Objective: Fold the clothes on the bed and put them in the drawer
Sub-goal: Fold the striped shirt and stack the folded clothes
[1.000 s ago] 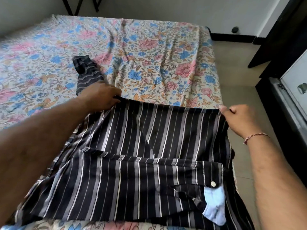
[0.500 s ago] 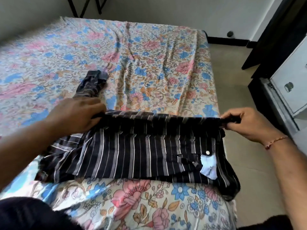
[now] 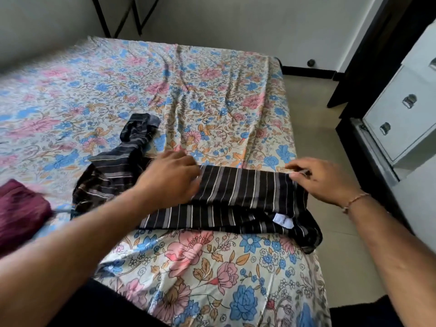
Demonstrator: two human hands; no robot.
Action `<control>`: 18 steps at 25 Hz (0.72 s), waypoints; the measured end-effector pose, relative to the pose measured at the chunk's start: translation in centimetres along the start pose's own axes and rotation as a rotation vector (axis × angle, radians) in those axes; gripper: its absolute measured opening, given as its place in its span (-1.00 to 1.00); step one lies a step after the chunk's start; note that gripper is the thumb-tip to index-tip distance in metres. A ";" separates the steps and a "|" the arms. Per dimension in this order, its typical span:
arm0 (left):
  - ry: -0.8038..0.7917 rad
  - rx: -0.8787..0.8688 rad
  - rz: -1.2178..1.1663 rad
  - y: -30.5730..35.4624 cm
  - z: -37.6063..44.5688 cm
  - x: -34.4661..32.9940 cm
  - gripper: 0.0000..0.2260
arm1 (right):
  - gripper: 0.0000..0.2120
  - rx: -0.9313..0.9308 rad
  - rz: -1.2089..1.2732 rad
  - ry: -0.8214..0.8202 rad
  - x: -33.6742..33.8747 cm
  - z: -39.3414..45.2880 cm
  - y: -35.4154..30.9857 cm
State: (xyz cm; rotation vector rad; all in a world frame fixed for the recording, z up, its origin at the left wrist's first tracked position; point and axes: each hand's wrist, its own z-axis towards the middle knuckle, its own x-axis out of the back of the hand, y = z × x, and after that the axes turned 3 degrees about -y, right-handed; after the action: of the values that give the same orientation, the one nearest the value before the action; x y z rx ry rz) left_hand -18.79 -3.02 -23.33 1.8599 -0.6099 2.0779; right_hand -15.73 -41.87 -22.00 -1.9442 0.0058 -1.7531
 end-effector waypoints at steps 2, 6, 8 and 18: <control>-0.033 0.017 -0.194 4.4 4.2 -1.1 -0.55 | -0.63 0.046 -0.103 -0.211 -2.0 2.7 0.6; -0.251 0.001 -0.330 12.4 9.3 -5.1 -0.35 | -0.65 -0.069 -0.044 -0.357 -2.7 5.8 3.6; -0.280 0.047 -0.344 14.3 9.8 -6.7 -0.32 | -0.90 -0.206 0.191 -0.402 -2.4 5.8 5.4; -0.257 0.242 -0.397 19.7 11.1 -5.8 -0.26 | -0.77 -0.204 0.051 0.112 -4.4 5.6 1.7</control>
State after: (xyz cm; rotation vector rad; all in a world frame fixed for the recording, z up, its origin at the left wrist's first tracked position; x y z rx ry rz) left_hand -17.78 -25.18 -30.53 2.1882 -0.0266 1.7295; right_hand -10.71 -39.81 -26.87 -1.9631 0.2820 -1.8881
